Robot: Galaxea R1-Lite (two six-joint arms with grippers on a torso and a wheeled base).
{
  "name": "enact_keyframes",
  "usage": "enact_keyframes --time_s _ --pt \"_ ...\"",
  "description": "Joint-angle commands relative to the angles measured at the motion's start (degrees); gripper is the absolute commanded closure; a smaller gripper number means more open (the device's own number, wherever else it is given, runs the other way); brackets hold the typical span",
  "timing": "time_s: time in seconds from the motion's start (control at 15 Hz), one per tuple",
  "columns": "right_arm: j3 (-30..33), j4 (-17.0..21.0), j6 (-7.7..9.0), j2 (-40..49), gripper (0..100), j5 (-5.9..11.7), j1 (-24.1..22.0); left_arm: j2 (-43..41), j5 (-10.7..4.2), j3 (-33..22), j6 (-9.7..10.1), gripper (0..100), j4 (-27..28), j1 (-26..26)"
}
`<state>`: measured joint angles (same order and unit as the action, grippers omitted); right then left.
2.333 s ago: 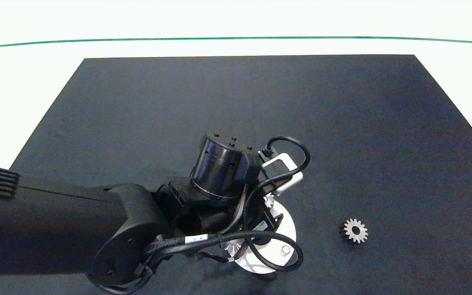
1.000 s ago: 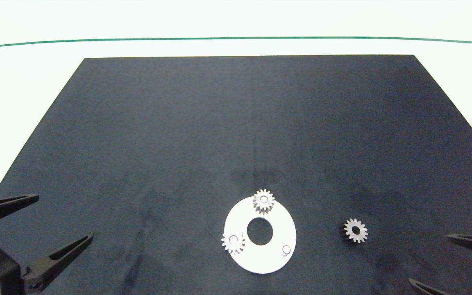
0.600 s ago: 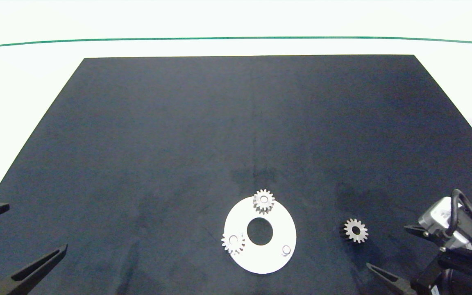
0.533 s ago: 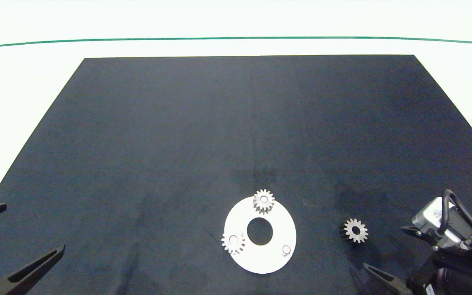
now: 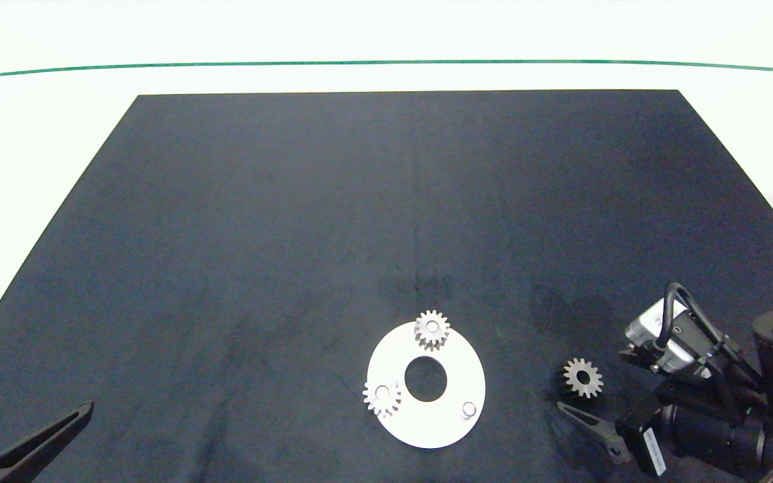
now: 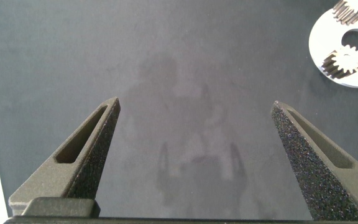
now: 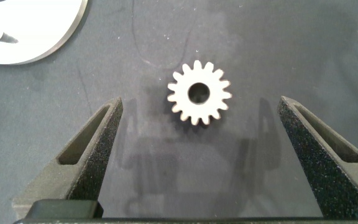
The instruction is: Install three planetary gears onto the carrier pins
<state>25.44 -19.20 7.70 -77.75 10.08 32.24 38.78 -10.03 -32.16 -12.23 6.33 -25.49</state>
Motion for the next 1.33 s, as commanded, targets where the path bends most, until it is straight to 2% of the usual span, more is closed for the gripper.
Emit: enact_keyframes --time_s 0.07,0.27,0.53,1.33 --pt "-0.22 -0.66 0.12 -2.84 0 0.11 0.10 0.16 -0.07 -0.01 -0.08 0 0.00 -0.09" --pt "-0.13 -1.72 0.12 -4.78 0 0.11 0.01 0.07 -0.07 0.08 0.45 0 0.35 -0.09" --pt "-0.31 -6.29 0.12 -6.89 1 0.20 -0.08 0.07 -0.07 0.43 1.15 0 0.35 0.00" --pt "-0.13 -6.46 0.03 -7.77 27 0.20 -0.34 0.25 0.10 0.78 1.15 0 0.35 -0.09"
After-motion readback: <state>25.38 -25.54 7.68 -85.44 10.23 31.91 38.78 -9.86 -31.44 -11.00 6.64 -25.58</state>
